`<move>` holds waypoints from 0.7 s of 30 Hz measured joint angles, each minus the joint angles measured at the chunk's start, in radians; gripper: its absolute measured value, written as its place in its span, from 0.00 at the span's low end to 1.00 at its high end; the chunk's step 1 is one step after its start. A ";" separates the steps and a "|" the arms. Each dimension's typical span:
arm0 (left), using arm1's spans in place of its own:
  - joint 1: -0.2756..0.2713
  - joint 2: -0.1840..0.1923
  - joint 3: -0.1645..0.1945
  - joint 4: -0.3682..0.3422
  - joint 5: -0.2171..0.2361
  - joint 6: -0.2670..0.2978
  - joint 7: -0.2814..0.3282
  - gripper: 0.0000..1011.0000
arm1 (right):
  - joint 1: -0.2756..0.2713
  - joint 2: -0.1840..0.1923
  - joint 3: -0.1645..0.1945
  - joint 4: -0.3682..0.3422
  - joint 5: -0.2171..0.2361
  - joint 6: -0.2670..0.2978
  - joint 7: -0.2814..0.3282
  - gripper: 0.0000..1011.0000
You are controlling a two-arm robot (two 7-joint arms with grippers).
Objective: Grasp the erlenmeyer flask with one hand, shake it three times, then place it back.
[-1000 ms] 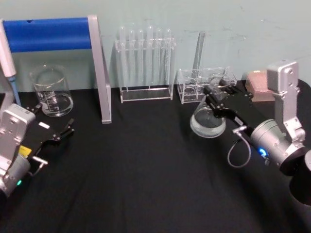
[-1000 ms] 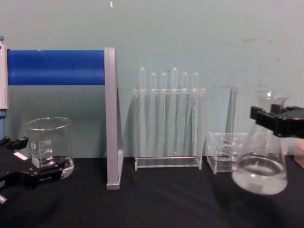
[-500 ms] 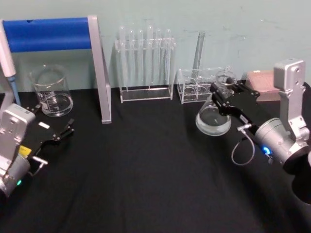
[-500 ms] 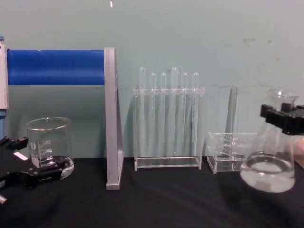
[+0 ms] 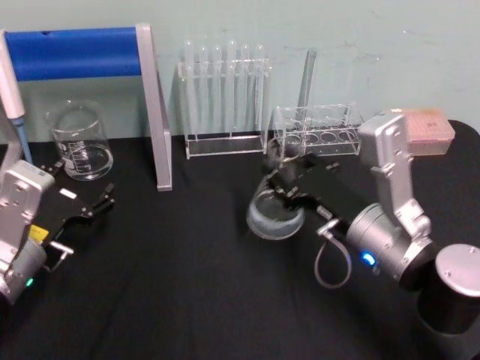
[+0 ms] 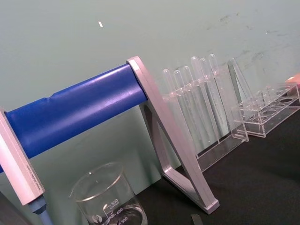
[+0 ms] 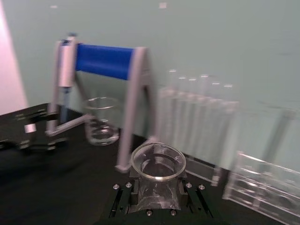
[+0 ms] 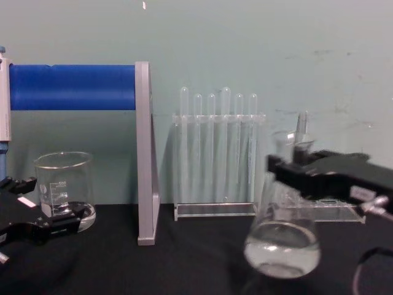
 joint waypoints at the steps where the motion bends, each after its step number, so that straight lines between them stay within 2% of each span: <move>1: 0.000 0.000 0.000 0.000 0.000 0.000 0.000 0.99 | -0.001 0.002 -0.008 -0.003 -0.001 0.000 0.006 0.44; 11: 0.000 0.000 0.000 0.000 0.000 0.000 0.000 0.99 | -0.008 0.024 -0.089 -0.038 -0.003 0.002 0.065 0.44; 21: 0.000 0.000 0.000 0.000 0.000 0.000 0.000 0.99 | -0.004 0.037 -0.117 -0.044 0.006 0.001 0.073 0.44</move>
